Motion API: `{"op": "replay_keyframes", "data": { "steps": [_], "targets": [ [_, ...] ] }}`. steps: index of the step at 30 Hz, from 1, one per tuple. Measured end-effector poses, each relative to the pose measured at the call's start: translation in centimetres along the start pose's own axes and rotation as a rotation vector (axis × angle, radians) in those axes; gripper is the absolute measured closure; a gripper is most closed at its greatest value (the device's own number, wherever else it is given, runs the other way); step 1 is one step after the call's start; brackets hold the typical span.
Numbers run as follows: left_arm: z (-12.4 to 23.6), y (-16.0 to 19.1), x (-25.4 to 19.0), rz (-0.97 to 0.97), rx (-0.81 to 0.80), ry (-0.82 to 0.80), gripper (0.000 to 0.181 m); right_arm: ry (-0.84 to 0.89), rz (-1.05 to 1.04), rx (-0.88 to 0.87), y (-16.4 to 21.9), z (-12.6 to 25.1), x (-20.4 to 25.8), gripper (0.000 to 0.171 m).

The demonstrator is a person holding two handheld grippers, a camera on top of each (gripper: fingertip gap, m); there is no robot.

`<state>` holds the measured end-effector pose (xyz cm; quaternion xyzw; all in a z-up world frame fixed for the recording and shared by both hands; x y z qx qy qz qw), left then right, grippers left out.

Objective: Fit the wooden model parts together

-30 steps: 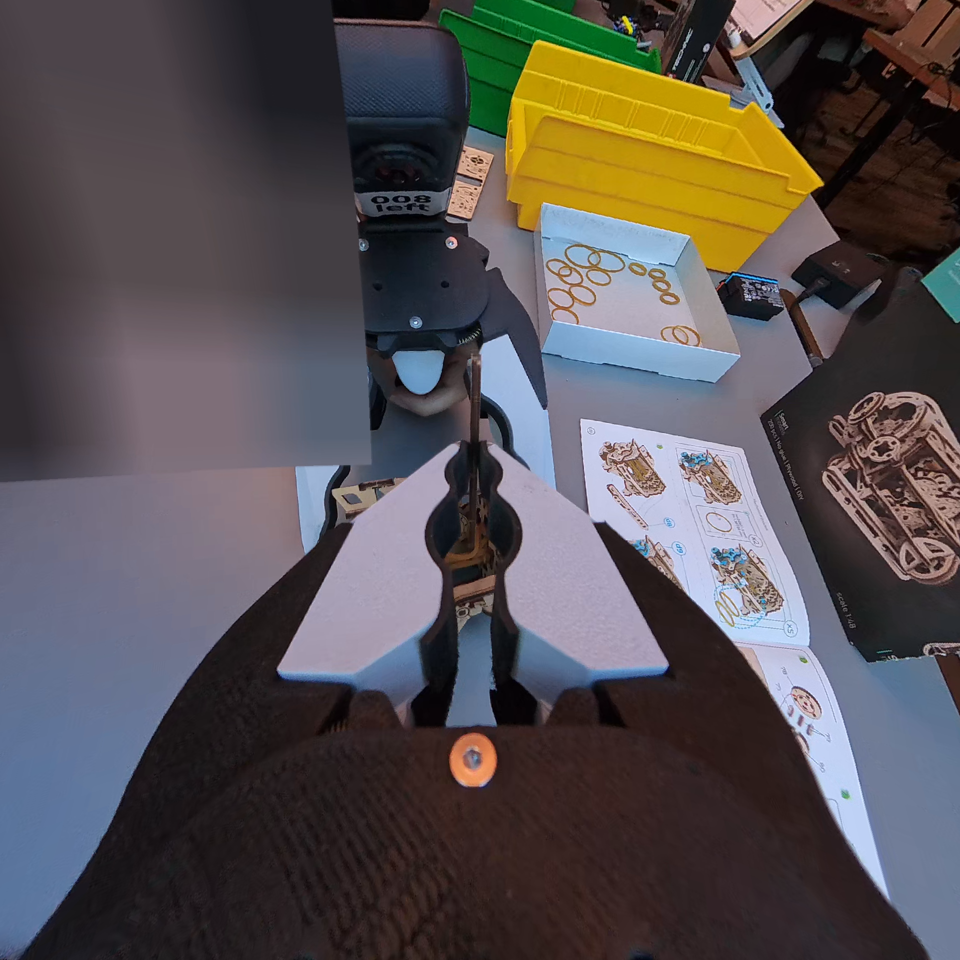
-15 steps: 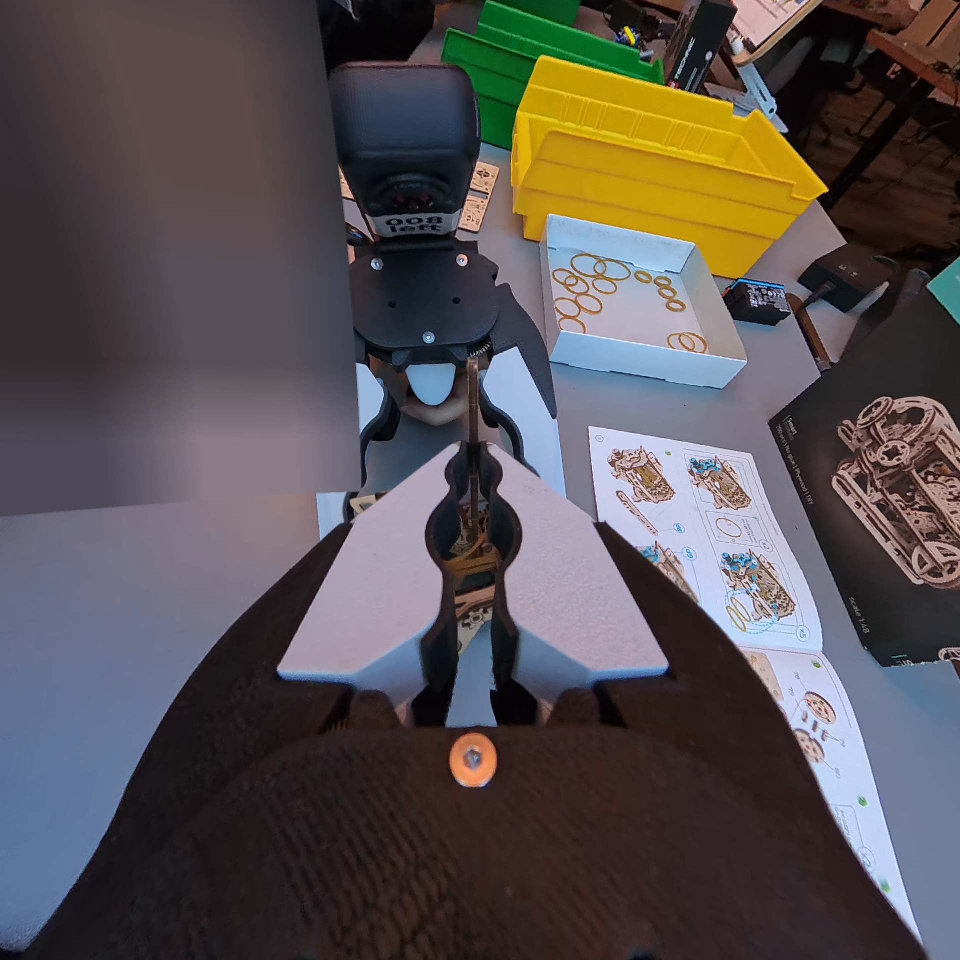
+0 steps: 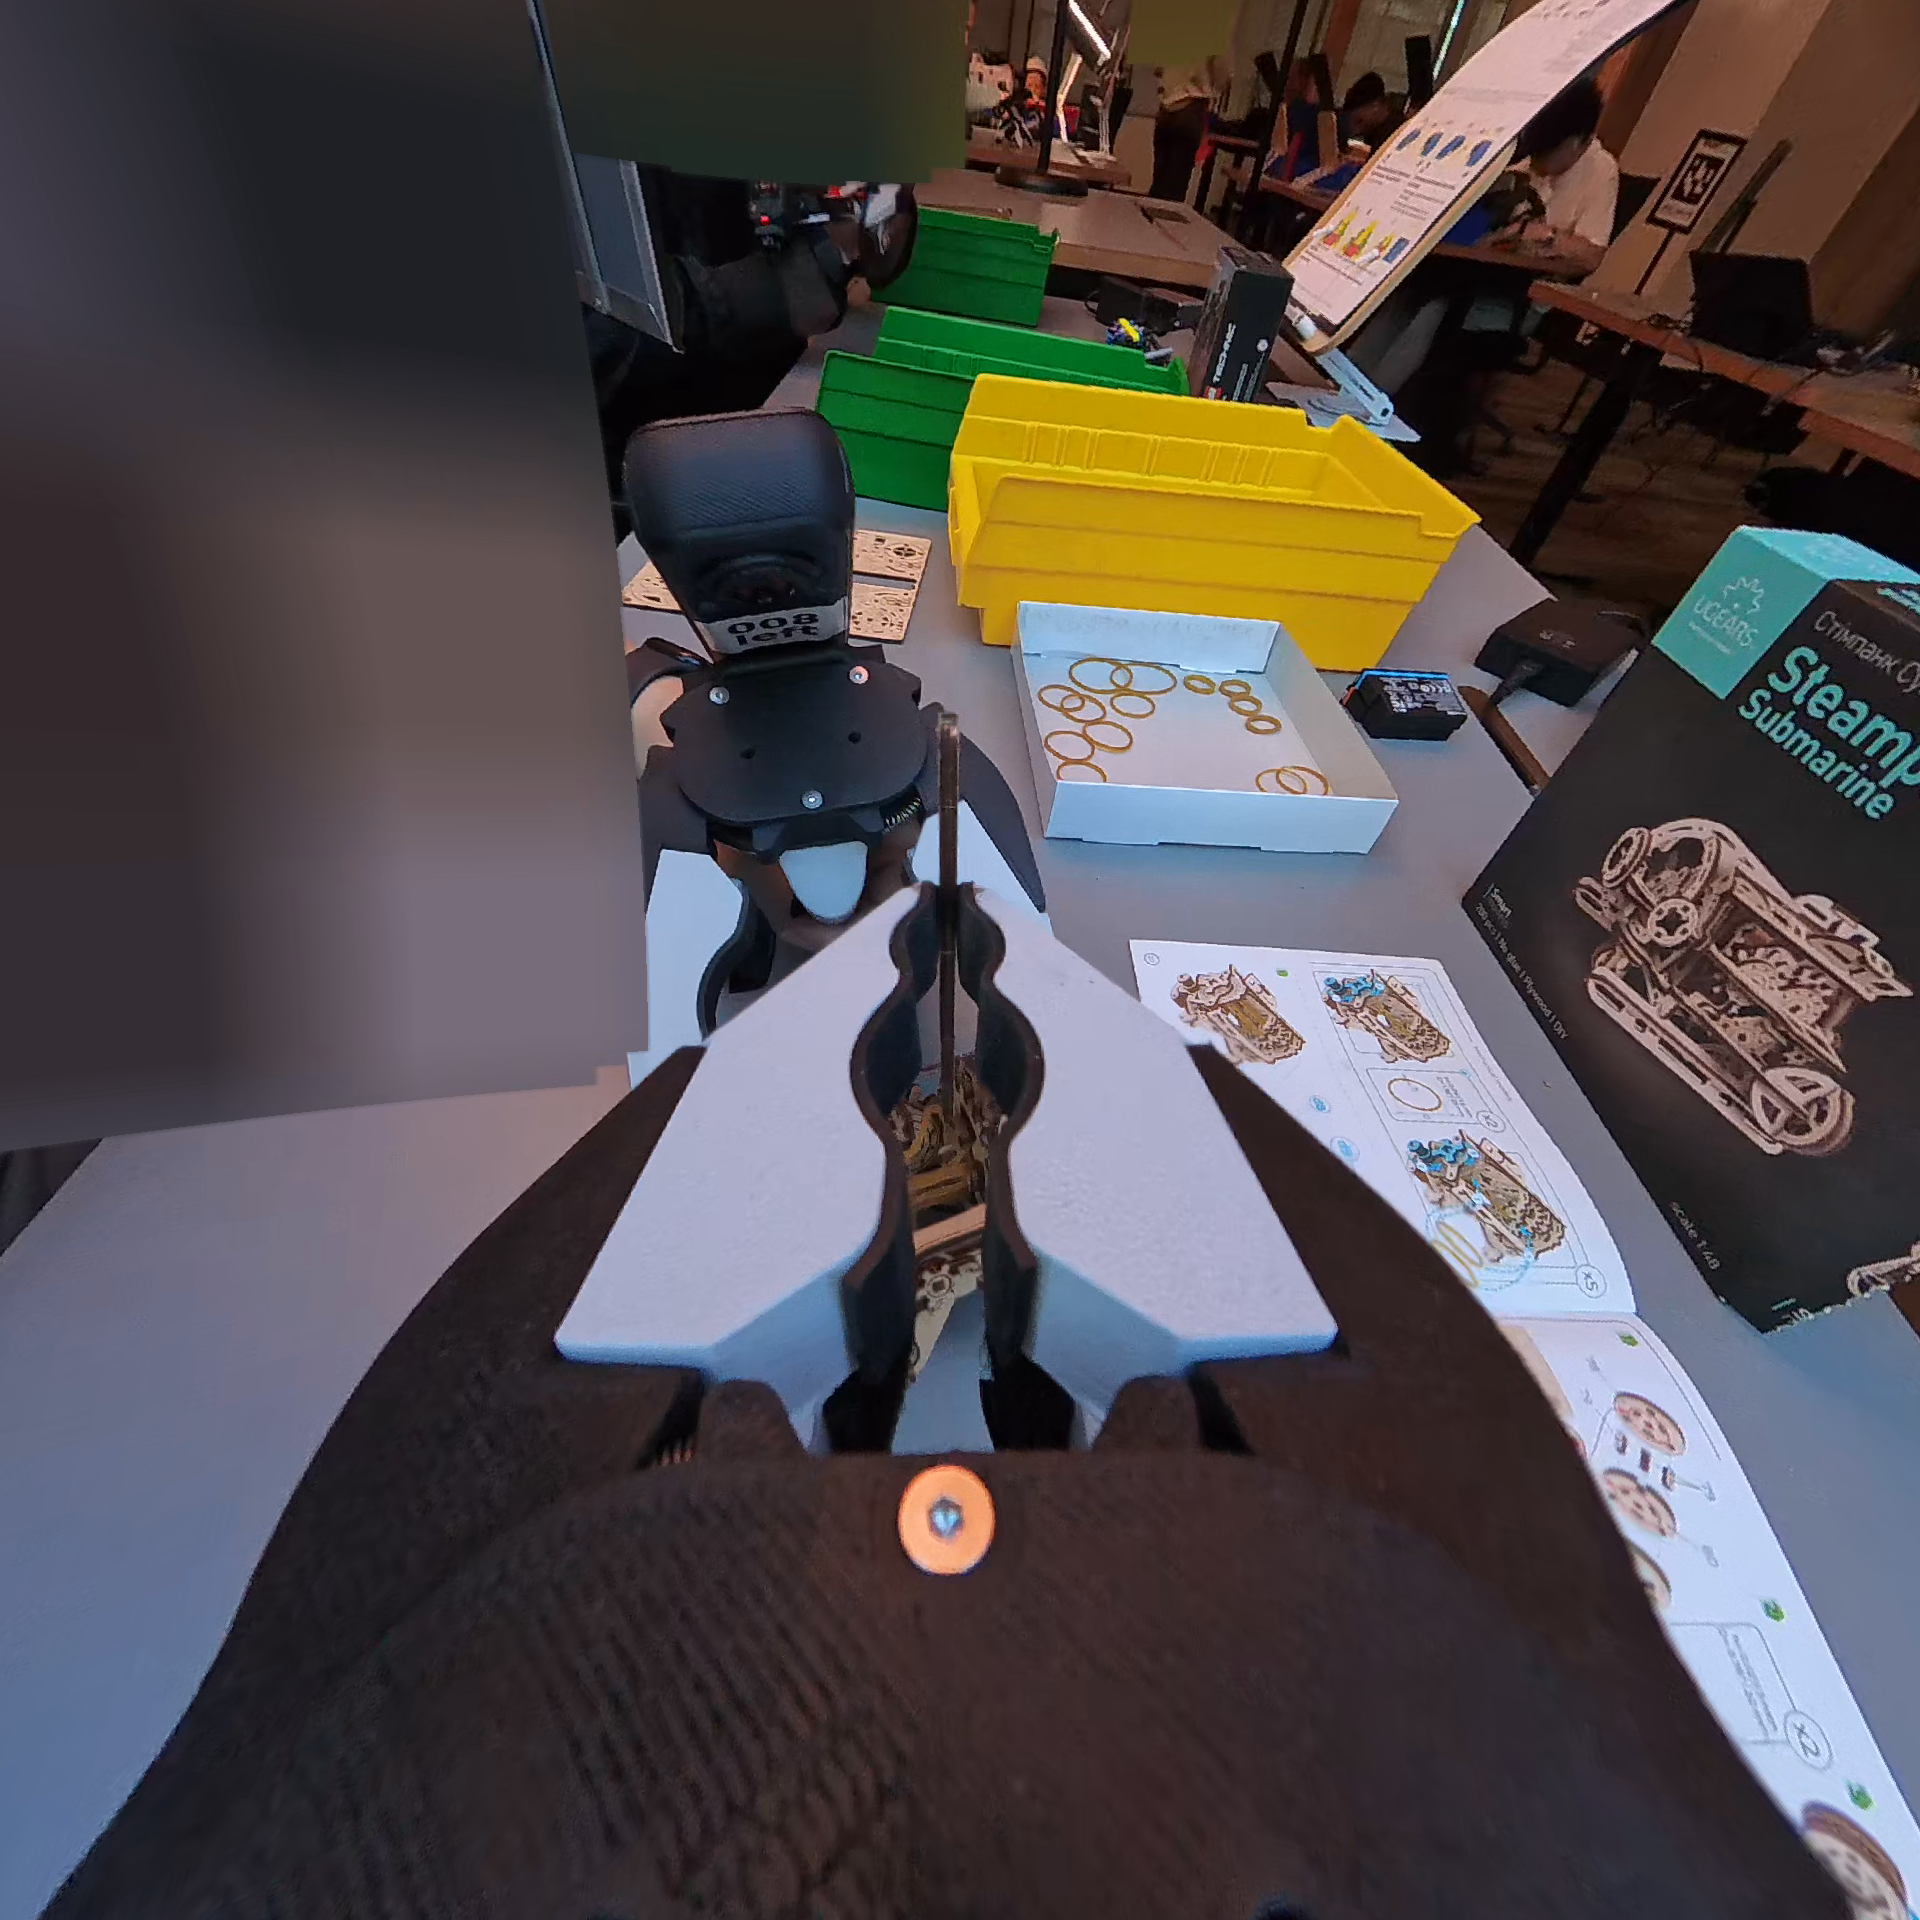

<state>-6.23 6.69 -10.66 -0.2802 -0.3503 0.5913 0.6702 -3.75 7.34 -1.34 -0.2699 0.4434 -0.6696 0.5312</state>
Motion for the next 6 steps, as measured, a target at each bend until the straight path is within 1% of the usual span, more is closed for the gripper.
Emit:
{"op": "replay_keyframes", "data": {
  "steps": [4, 6],
  "targets": [
    [0.0, 0.0, 0.0, -0.002, 0.0, -0.002, 0.074, 0.062, -0.062, -0.006, 0.4, 0.7, -0.5, 0.171],
    [0.0, 0.0, 0.0, -0.003, -0.001, -0.003, 0.074, 0.089, -0.05, -0.034, 0.4, 1.2, 0.1, 0.171]
  ]
}}
Point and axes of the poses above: each gripper's, where its closed fingertips meet, z back along the fingers, y out of its underside, x = y × z across the jaws, the point moved 3 cm from there along z, back along the fingers, and after that the axes turned 13 degrees about x, right-handed, at the moved point
